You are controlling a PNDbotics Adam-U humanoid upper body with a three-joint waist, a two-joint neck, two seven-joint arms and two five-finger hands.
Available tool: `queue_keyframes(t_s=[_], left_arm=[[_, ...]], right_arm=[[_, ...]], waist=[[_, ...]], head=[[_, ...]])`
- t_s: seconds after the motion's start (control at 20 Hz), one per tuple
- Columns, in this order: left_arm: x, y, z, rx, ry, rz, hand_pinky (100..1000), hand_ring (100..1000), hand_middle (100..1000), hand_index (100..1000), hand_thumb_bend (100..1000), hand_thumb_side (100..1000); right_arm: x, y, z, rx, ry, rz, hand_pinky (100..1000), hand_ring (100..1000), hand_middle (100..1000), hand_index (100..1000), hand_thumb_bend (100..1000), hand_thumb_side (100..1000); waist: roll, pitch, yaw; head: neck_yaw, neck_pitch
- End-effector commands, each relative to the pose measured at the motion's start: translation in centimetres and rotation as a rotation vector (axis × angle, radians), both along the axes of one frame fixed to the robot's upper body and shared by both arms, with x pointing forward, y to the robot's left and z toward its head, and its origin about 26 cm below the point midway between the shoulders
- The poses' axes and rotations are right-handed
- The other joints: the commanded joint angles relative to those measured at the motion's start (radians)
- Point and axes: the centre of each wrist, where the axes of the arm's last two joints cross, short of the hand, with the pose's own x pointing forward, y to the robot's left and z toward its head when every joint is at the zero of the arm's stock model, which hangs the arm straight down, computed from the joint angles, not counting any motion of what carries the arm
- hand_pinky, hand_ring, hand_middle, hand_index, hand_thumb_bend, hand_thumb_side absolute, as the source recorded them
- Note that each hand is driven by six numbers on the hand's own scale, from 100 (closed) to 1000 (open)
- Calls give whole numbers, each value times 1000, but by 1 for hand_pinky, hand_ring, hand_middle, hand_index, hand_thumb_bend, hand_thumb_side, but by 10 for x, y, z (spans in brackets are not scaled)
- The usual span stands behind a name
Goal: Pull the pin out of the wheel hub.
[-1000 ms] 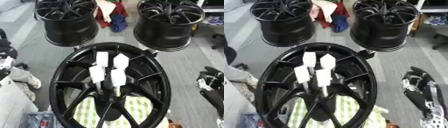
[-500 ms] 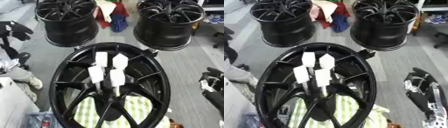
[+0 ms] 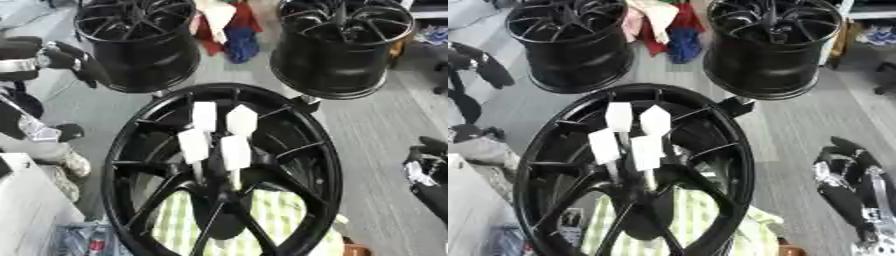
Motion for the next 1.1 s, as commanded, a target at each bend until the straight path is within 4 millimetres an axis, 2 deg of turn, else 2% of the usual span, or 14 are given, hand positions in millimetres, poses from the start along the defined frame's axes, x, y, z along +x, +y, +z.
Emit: queue_keyframes(t_s=[0.05,0.45,1.1], left_arm=[[5,-7,5,99,24,-37,759,709,769,870,384,348],[23,-30,0,136,18,-93,756,711,770,868,335,312],[76,-63,-20,92,-11,-81,746,704,767,862,386,350]], right_arm=[[2,-4,6,-25,-14,12,694,590,653,797,100,245],[2,-4,6,-28,-11,20,694,590,653,797,100,246],[3,0,6,-26,-7,51,694,590,653,796,100,248]], waist=[[2,-11,-2],[4,-13,-6],[3,-9,-36]], head=[[2,5],[7,4],[42,1]])
